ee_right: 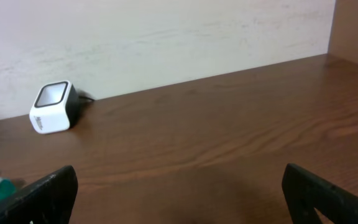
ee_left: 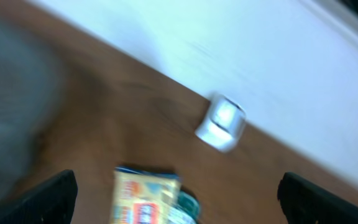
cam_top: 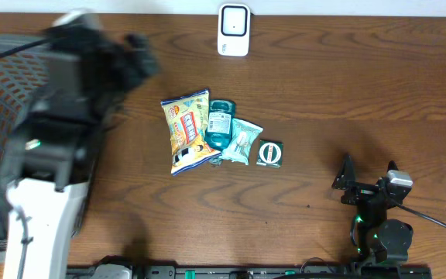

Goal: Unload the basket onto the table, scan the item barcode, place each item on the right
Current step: 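Reach the left gripper into the basket and grasp the small orange box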

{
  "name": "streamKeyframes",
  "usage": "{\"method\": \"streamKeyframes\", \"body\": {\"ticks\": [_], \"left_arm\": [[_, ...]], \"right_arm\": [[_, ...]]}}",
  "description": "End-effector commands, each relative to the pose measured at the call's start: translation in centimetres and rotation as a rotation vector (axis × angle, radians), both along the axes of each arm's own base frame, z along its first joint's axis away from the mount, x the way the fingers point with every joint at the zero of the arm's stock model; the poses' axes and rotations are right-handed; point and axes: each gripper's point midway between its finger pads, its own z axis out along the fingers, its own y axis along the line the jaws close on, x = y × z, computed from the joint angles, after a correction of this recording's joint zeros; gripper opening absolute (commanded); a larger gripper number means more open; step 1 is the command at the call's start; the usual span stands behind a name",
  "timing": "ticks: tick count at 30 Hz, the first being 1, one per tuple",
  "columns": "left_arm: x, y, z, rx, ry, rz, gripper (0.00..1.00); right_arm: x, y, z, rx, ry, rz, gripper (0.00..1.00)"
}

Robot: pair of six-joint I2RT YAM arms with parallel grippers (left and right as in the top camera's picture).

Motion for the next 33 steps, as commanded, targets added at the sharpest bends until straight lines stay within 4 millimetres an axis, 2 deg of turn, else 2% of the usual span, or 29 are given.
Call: {"method": "streamKeyframes", "body": {"ticks": [1, 3, 5, 7, 9, 16, 21, 25, 27, 31, 33], "left_arm": [[-2.9, 8.2, -0.2, -0.131, 0.01, 0.372, 0.98], [-5.6, 12.4, -2.2, -0.252, 0.064, 0.643, 0.98], [-8.8, 15.0, -5.0, -0.402, 0.142, 0.896, 0.98], [-11.3, 16.5, -7.1, -0.524, 0.187, 1.107, 0.98], [-12.7, 17.3, -8.5, -0.597, 0.216, 1.235, 0.98], [-12.1, 18.3, -11.1, -0.589, 0.321, 1.302, 0.98], [-11.9, 17.8, -14.6, -0.723, 0.409, 1.522, 0.98], [-10.7, 18.0, -17.4, -0.757, 0.477, 1.613, 0.98], [-9.7, 18.1, -19.3, -0.756, 0.538, 1.625, 0.98], [-9.1, 17.9, -21.9, -0.745, 0.637, 1.643, 0.98], [-8.6, 18.1, -22.9, -0.701, 0.688, 1.589, 0.98]], "right_arm": [[0.0, 0.2, 0.0, 0.009, -0.003, 0.006, 0.99], [0.0, 0.2, 0.0, 0.009, -0.003, 0.005, 0.99], [0.0, 0.2, 0.0, 0.009, -0.003, 0.005, 0.99], [0.0, 0.2, 0.0, 0.009, -0.003, 0.005, 0.99], [0.0, 0.2, 0.0, 0.009, -0.003, 0.005, 0.99], [0.0, 0.2, 0.0, 0.009, -0.003, 0.005, 0.99], [0.0, 0.2, 0.0, 0.009, -0.003, 0.005, 0.99], [0.0, 0.2, 0.0, 0.009, -0.003, 0.006, 0.99], [0.0, 0.2, 0.0, 0.009, -0.003, 0.005, 0.99], [0.0, 0.2, 0.0, 0.009, -0.003, 0.005, 0.99], [0.0, 0.2, 0.0, 0.009, -0.003, 0.005, 0.99]]}}
